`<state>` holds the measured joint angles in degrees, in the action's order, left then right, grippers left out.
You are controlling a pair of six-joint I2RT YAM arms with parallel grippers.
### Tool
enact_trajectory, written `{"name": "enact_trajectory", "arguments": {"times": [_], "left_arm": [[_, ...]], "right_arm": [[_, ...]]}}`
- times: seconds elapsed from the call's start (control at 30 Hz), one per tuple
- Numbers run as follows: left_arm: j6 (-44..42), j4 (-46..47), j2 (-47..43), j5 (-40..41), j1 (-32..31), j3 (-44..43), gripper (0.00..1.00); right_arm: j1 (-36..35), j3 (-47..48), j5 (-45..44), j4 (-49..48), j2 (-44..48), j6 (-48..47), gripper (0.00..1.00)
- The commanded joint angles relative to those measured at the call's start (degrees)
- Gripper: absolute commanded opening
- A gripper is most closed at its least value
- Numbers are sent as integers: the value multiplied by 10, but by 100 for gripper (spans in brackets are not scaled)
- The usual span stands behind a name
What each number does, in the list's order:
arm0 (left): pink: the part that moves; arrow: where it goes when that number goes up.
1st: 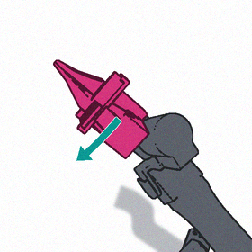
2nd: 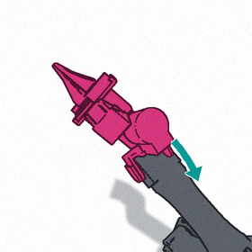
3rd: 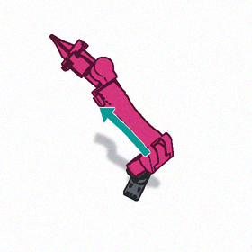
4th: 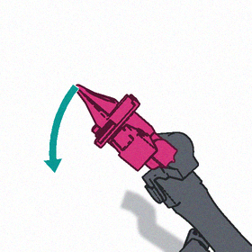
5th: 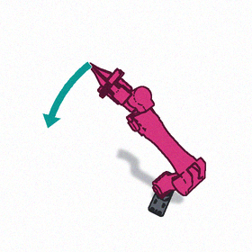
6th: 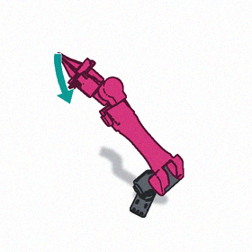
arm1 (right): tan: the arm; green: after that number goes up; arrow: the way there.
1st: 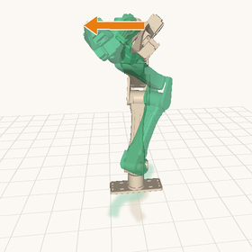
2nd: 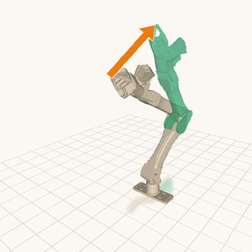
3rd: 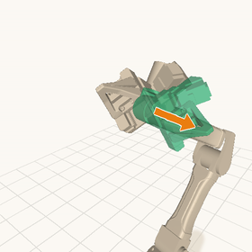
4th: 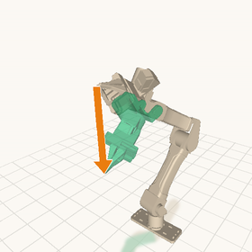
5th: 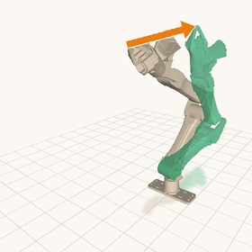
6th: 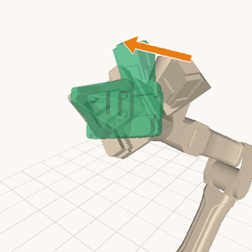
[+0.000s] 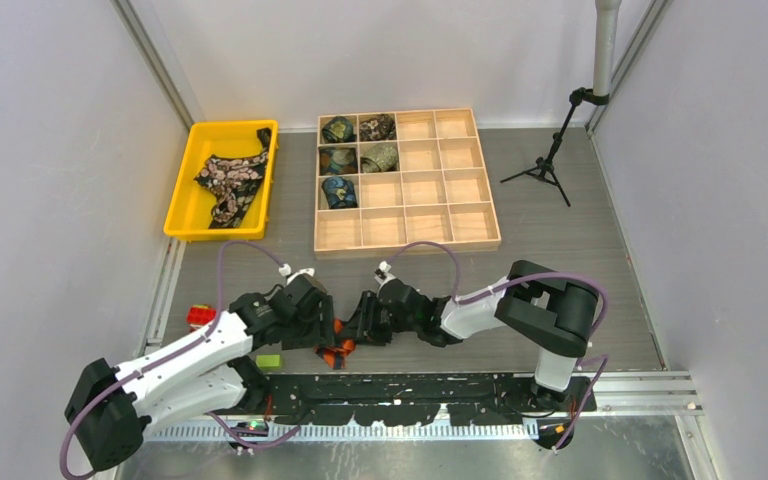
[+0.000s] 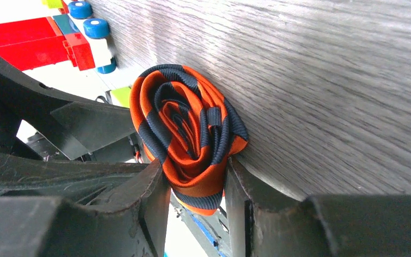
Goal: Roll the ties
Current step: Pick up the tie at the center of the board.
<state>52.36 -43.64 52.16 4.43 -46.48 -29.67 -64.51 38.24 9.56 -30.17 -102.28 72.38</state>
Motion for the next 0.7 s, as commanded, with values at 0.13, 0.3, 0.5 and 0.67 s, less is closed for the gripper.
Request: {"name": "enact_trajectory", "arguments": {"times": [0.13, 0.3, 0.5, 0.67], "left_arm": [[1, -57, -42, 10, 2, -65, 71], [-33, -114, -57, 27, 1, -135, 73], [-100, -162, -45, 24, 2, -222, 73], [-150, -200, -50, 60, 2, -272, 75]], "right_arm": [[-9, 26, -24, 68, 16, -4, 7], [-8, 42, -36, 102, 33, -10, 0], [-8, 64, -52, 147, 53, -18, 0], [-6, 83, -74, 197, 79, -26, 0]]}}
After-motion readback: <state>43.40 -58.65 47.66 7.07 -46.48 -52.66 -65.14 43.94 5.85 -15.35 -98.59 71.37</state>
